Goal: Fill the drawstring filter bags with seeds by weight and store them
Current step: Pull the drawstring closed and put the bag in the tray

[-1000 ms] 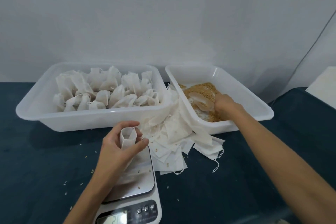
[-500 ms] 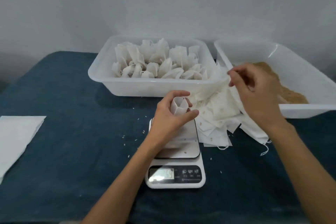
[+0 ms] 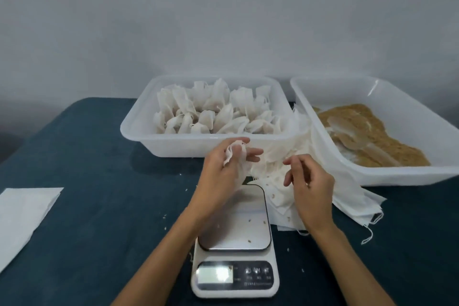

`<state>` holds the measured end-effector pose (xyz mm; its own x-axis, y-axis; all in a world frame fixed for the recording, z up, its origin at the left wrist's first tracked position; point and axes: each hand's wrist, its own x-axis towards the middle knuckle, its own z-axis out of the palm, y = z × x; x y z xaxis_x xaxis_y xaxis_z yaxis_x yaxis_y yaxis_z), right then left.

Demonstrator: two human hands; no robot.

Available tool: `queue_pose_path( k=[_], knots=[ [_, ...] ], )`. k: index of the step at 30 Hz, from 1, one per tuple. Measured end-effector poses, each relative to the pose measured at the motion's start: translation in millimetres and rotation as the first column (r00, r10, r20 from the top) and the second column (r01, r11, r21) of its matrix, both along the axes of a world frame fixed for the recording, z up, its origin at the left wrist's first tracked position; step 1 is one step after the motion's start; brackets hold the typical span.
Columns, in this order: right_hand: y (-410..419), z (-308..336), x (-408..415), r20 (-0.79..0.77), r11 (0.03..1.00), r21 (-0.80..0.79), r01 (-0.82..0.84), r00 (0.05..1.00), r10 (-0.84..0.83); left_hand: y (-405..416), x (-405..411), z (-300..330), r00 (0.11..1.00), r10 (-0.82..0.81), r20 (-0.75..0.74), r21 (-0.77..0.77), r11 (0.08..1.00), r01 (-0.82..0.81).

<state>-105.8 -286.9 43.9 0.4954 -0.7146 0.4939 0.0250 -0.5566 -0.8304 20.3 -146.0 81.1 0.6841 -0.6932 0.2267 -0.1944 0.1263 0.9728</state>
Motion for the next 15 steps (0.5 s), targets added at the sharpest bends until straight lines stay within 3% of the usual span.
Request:
queue_pose_path(
  k=[5,8,10,15],
  knots=[
    [-1.7,2.5,-0.4,0.042,1.000,0.001,0.009,0.999,-0.009,-63.6,35.5,58.7,1.000,0.023,0.007,0.053,0.998,-0.023],
    [-3.4,2.6,-1.9,0.038,1.000,0.021,0.012,0.999,-0.013,-122.7,62.8,78.5,0.957,0.054,0.285,0.187,0.976,-0.111],
    [-6.6,1.9,-3.3,0.031,0.999,0.030,0.020,0.999,-0.021,-158.4,80.8,82.6,0.918,0.084,0.387,0.252,0.948,-0.193],
    [-14.5,2.5,-5.6,0.038,0.998,0.045,0.049,0.998,-0.051,-212.8,113.6,61.7,0.914,0.147,0.378,0.362,0.885,-0.292]
  ],
)
